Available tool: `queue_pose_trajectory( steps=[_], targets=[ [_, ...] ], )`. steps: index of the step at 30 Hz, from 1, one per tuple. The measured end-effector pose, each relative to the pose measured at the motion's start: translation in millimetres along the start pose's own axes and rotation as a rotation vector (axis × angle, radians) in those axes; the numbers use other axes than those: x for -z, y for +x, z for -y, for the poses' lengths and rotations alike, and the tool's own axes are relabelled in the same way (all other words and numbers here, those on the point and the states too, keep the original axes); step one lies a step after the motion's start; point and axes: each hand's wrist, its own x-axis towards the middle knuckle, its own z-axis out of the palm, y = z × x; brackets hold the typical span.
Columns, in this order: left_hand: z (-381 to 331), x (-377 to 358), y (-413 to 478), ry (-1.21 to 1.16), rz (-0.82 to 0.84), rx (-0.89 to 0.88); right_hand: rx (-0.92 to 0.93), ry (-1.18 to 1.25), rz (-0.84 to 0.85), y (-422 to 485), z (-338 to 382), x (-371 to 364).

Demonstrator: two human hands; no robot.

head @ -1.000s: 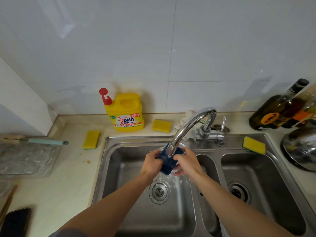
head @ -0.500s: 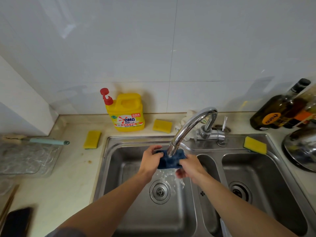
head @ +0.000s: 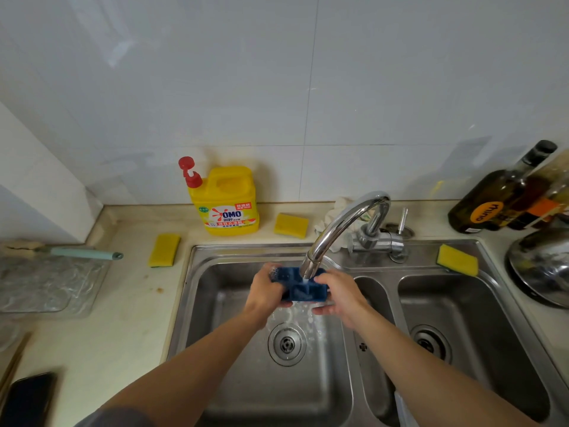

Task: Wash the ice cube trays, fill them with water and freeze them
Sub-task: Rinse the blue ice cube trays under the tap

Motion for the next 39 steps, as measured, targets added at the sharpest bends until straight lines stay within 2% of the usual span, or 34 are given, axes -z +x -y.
queue_pose_trajectory(
  steps=[7,11,14,16,19,23,26,31,36,39],
  targets=[
    [-12,-11,-9,0.049,0.119,-0.094,-0.008,-0.052,-0.131,7,-2,3],
    [-14,-10,-2,-0.143,0.051,0.106,0.018,-0.058,-0.126,4,0,0],
    [-12,-8,4,-0.055,-0.032,0.210,0.055,-0.199,-0.053,-1,3,-4],
    [-10,-6,5,0.065,-0.090,0.151,0.068,-0.294,-0.023,-3,4,-10],
    [-12,-10,5,0.175,-0.119,0.004,0.049,-0.289,-0.075,-2,3,-13],
    [-15,-20,1,0.254,0.004,-0.145,-0.018,-0.173,-0.187,2,3,-4],
    [-8,-23,-1,0.109,0.057,-0.092,-0.028,-0.139,-0.180,1,2,-1],
    [1,-15,8,-0.081,-0.073,0.180,0.027,-0.068,-0.070,-3,3,-3],
    [2,-19,1,-0.296,-0.016,0.302,0.070,-0.016,-0.186,-5,-3,3],
    [0,-19,-2,-0.460,0.039,0.360,0.058,-0.021,-0.177,-8,-4,6]
  ],
)
